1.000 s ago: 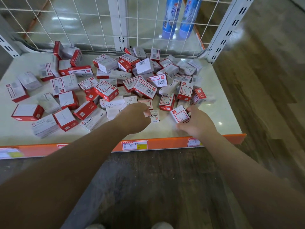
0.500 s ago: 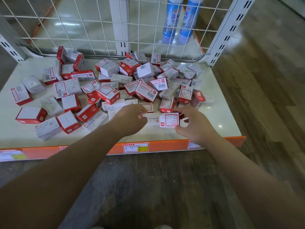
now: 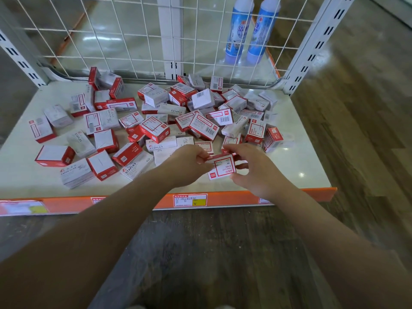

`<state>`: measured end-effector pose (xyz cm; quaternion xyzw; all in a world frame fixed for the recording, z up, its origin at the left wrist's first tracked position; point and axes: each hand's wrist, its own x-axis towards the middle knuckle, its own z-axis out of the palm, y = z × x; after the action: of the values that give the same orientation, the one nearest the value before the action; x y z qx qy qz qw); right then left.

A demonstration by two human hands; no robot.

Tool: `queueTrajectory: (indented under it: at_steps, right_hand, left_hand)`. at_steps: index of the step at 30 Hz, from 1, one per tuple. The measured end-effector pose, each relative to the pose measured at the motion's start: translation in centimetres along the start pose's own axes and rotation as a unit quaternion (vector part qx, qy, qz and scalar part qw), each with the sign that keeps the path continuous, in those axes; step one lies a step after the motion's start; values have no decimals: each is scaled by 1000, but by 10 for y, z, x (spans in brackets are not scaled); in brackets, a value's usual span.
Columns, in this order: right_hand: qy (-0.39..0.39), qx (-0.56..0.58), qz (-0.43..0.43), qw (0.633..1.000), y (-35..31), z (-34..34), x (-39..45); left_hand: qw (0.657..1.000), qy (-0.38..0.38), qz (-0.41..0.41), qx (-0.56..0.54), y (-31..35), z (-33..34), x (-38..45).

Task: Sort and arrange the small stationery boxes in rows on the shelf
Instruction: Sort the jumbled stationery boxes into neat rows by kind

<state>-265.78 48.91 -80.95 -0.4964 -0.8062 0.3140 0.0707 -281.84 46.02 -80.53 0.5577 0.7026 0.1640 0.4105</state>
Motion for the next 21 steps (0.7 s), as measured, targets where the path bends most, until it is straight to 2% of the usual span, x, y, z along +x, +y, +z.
queueTrajectory:
  at_steps: [6,12,17,21]
  right_hand:
    - [-7,43,55,998,8,6,1]
    - [-31,167,82,982,8,6,2]
    - [0,272,128,954,0,6,6]
    - [19,319,130,939,3,6,7]
  left_hand:
    - [998,26,-18,-53,1,-1,2]
    - [977,63,-46,-200,4,-3,1]
    - [974,50,-55,-215,7,-1,-2]
    - [973,39,-61,-218,8,-1,-4]
